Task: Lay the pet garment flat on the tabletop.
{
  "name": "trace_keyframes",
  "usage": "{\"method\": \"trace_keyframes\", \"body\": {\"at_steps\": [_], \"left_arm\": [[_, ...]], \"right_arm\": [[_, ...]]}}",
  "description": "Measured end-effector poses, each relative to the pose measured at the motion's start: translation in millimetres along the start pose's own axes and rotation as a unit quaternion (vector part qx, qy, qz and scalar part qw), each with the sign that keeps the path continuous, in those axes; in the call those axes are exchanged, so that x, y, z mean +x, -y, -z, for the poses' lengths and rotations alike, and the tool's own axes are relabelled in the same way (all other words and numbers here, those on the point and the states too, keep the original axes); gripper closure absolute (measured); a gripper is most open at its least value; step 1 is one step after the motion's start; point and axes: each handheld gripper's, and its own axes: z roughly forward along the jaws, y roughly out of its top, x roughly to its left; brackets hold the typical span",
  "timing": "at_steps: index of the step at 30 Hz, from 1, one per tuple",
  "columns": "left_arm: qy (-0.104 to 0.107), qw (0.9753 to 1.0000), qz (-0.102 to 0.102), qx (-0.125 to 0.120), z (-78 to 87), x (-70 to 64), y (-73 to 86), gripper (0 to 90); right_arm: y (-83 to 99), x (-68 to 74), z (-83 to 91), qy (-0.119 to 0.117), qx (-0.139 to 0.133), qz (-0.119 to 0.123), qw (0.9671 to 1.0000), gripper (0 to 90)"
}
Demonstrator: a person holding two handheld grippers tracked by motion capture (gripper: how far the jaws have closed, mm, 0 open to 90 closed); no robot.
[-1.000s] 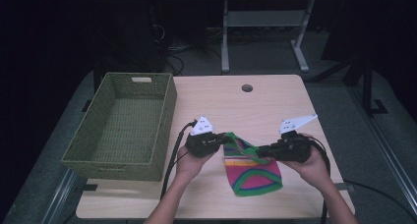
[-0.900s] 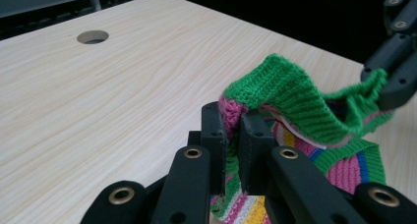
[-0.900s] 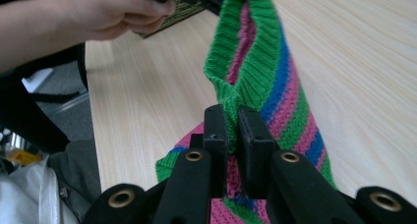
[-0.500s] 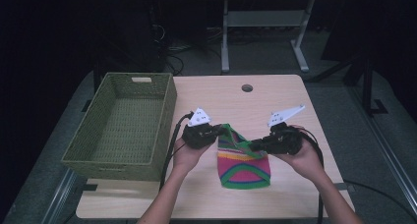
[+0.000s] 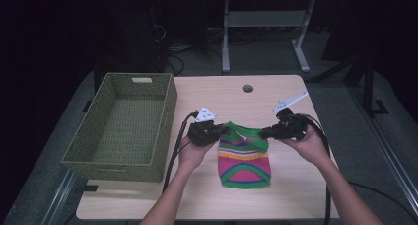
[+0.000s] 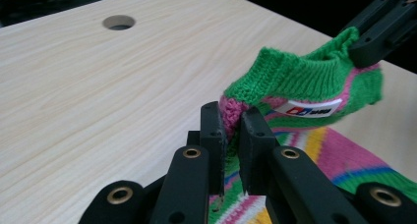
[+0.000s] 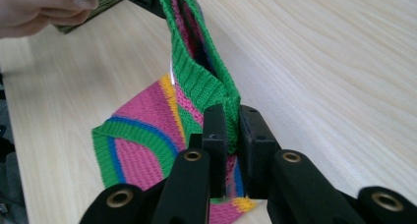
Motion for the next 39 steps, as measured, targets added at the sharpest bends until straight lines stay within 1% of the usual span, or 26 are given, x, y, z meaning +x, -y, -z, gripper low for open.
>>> {"method": "trace_keyframes", "body": {"at_steps": [2,5,6,9,11,12,14,16,17,18,19,20,21,22,23,25,27,28,30,31,32,33,35,36,37,39], "left_arm": [[-0.014,0.9999,0.001,0.004,-8.8,0.4,-0.3,82.2],[-0.021,0.9997,-0.001,0.013,-13.9,2.7,-2.0,82.0],[-0.023,0.9997,0.005,0.011,-15.7,3.2,-2.2,82.0],[-0.022,0.9997,0.011,0.010,-17.3,4.5,-2.3,81.4],[-0.025,0.9996,0.002,0.013,-17.0,3.2,-2.5,81.5],[-0.025,0.9996,0.002,0.013,-17.0,3.2,-2.5,81.5],[-0.030,0.9995,0.003,0.011,-17.7,3.2,-2.5,81.5],[-0.040,0.9991,0.011,0.009,-20.4,4.8,-2.9,80.3],[-0.054,0.9984,0.014,0.010,-21.8,6.1,-3.5,76.6],[-0.068,0.9974,0.024,-0.001,-23.1,6.1,-3.9,65.4],[-0.071,0.9971,0.026,-0.001,-22.1,7.6,-4.4,61.8],[-0.072,0.9969,0.031,-0.006,-21.6,8.2,-4.5,57.2],[-0.073,0.9967,0.035,-0.008,-20.1,8.8,-4.2,53.8],[-0.074,0.9968,0.030,-0.005,-18.8,9.7,-3.5,51.1],[-0.073,0.9969,0.030,-0.004,-18.1,10.8,-1.5,50.5],[-0.067,0.9970,0.036,0.009,-20.0,14.5,3.6,48.3],[-0.055,0.9972,0.048,0.019,-23.5,15.8,10.3,46.9],[-0.053,0.9972,0.049,0.020,-24.0,15.1,12.3,46.2],[-0.051,0.9974,0.047,0.021,-24.9,13.4,16.1,45.8],[-0.051,0.9974,0.044,0.026,-26.7,12.3,19.8,44.5],[-0.051,0.9974,0.044,0.026,-26.7,12.3,19.8,44.5],[-0.043,0.9973,0.045,0.039,-27.1,13.5,21.3,43.9],[-0.036,0.9975,0.049,0.037,-27.1,12.6,22.2,42.4],[-0.034,0.9976,0.045,0.041,-26.3,12.5,22.3,42.0],[-0.034,0.9976,0.045,0.041,-26.3,12.5,22.3,41.0],[-0.025,0.9979,0.048,0.036,-24.5,11.3,22.6,40.2]], "right_arm": [[-1.7,-7.5,-2.3,0.006,0.006,-0.009,0.9999,81.9],[-2.1,-14.2,-5.1,0.013,0.008,-0.016,0.9998,81.7],[-2.0,-15.7,-5.7,0.015,0.007,-0.017,0.9997,81.7],[-2.1,-22.2,-8.4,0.012,0.006,-0.023,0.9997,81.8],[-2.0,-24.4,-9.6,0.012,0.008,-0.025,0.9996,81.9],[-2.0,-24.4,-9.6,0.012,0.008,-0.025,0.9996,81.9],[-2.9,-26.2,-9.4,0.017,0.003,-0.026,0.9995,81.9],[-8.0,-30.7,-10.4,0.035,-0.013,-0.032,0.9988,79.3],[-12.8,-35.3,-11.3,0.061,-0.025,-0.035,0.9972,73.3],[-17.8,-40.0,-12.1,0.091,-0.044,-0.051,0.9935,65.8],[-21.6,-46.1,-13.5,0.106,-0.063,-0.071,0.9898,65.4],[-24.0,-51.3,-14.2,0.112,-0.072,-0.083,0.9876,65.4],[-24.9,-53.7,-14.5,0.115,-0.074,-0.088,0.9867,64.6],[-24.9,-57.1,-15.8,0.117,-0.074,-0.093,0.9860,62.2],[-24.2,-58.3,-16.4,0.114,-0.069,-0.095,0.9866,60.9],[-18.8,-62.0,-21.0,0.096,-0.045,-0.094,0.9899,58.7],[-12.7,-66.5,-25.4,0.091,-0.025,-0.103,0.9902,57.3],[-8.5,-69.4,-27.1,0.078,-0.020,-0.111,0.9906,56.4],[-6.2,-70.6,-28.3,0.071,-0.019,-0.113,0.9909,55.6],[1.1,-71.7,-31.7,0.055,-0.011,-0.109,0.9925,52.7],[3.6,-71.3,-32.8,0.050,-0.008,-0.107,0.9930,52.5],[5.9,-70.9,-33.7,0.050,-0.005,-0.105,0.9933,52.2],[9.6,-70.8,-34.7,0.043,-0.001,-0.107,0.9934,50.5],[11.2,-71.2,-34.8,0.040,0.002,-0.106,0.9935,49.9],[13.0,-70.8,-34.2,0.042,0.000,-0.105,0.9936,49.8],[16.9,-70.6,-32.5,0.032,-0.009,-0.109,0.9935,48.8]]}}
